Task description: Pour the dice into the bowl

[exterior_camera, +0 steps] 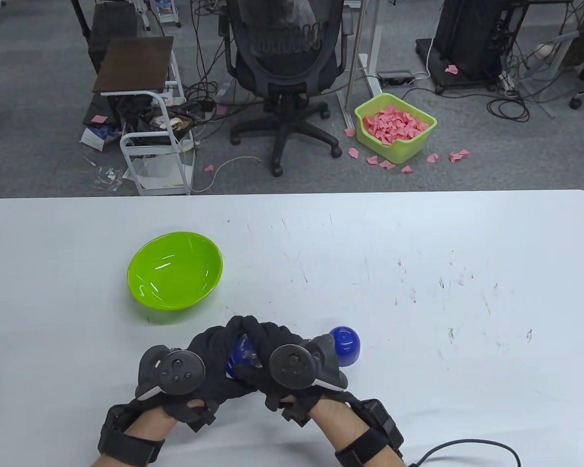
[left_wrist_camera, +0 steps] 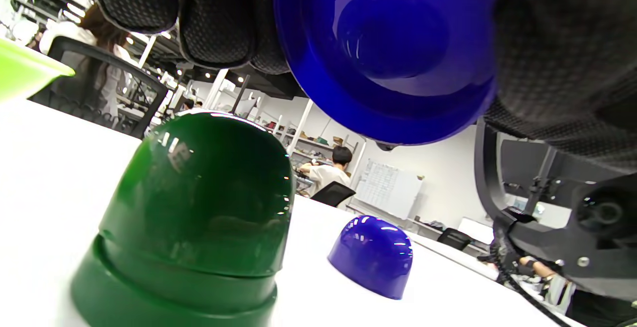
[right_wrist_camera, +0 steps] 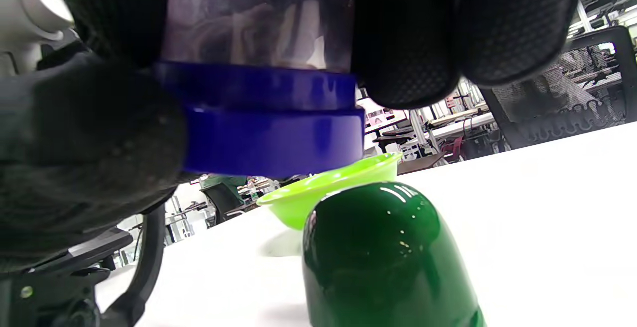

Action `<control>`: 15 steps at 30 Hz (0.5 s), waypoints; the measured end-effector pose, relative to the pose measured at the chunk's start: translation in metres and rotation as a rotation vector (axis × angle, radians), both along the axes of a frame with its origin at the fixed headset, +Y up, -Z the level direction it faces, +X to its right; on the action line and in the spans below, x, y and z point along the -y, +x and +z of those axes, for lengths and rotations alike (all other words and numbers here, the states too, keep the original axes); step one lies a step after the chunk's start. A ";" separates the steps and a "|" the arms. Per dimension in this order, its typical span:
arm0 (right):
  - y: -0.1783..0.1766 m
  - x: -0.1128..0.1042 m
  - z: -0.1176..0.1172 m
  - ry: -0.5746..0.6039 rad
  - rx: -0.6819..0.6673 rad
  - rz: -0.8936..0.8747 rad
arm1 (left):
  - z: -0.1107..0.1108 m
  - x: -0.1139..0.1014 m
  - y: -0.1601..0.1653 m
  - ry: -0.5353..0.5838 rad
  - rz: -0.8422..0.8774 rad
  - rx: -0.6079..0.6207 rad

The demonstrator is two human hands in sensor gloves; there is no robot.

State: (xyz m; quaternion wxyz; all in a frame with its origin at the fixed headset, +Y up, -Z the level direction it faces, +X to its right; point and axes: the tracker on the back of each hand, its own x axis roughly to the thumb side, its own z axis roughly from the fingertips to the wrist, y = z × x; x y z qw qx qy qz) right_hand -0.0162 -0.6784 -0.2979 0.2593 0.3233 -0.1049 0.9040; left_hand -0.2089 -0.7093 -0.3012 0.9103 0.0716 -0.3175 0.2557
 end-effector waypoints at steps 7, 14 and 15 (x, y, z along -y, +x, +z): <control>0.008 0.000 0.000 0.023 0.011 -0.015 | 0.001 0.002 0.001 0.028 -0.015 -0.018; 0.033 -0.011 -0.005 0.021 0.052 -0.130 | 0.000 0.001 -0.005 0.033 0.015 -0.052; 0.039 -0.014 -0.006 0.022 0.075 -0.136 | -0.001 0.000 -0.008 0.031 0.027 -0.059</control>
